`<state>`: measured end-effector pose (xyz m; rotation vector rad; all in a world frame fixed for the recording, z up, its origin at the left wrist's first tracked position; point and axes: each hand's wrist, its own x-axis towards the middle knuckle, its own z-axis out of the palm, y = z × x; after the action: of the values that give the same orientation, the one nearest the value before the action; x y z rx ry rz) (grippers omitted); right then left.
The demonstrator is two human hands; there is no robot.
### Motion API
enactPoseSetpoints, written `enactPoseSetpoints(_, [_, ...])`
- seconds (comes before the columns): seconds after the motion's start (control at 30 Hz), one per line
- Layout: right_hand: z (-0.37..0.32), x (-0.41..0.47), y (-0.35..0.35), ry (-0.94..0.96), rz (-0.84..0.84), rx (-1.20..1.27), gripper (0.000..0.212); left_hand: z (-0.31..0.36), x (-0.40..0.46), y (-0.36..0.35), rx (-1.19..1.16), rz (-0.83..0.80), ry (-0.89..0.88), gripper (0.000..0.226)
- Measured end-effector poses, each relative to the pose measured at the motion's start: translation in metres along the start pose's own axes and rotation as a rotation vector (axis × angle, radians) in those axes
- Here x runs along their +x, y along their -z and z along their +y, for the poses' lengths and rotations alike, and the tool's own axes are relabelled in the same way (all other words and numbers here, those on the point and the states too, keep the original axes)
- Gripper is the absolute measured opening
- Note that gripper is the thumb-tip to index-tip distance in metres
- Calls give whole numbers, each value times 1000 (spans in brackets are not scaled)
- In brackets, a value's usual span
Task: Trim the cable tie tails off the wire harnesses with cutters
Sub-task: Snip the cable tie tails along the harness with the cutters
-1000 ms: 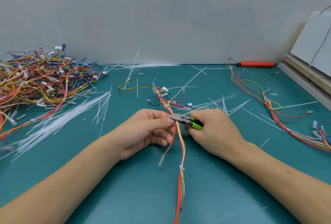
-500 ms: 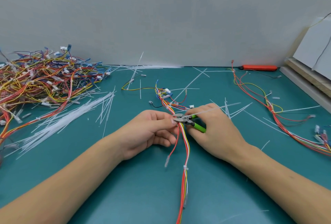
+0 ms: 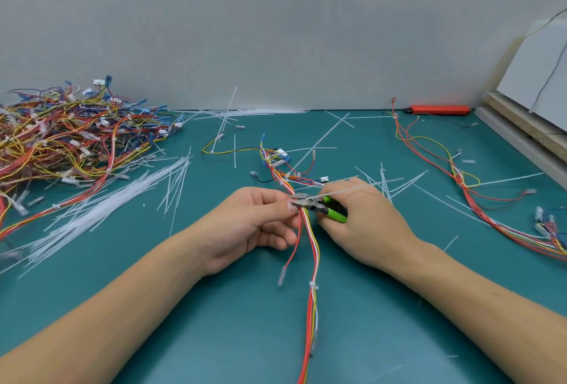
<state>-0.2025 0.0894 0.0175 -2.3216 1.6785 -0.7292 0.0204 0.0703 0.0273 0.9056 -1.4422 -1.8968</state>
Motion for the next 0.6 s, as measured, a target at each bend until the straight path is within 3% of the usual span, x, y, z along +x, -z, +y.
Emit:
enactPoseSetpoints(0.13, [2,-2,-1,-58,12,-24,36,0,-1,-1,13,-23,2,15])
enactPoseSetpoints(0.23, [2,-2,-1,-37,24,-29,31,1,-2,-2,7,-16,4,16])
enactPoseSetpoints(0.37, [0,0,0,31,11,28,9,0,-1,-2,-5,16,4,11])
enactPoseSetpoints(0.5, [0,-1,1,17,25,59,31,1,-2,-3,2,17,5,12])
enactPoseSetpoints(0.6, [-1,-1,2,4,5,63,33,2,-2,-4,6,18,10,15])
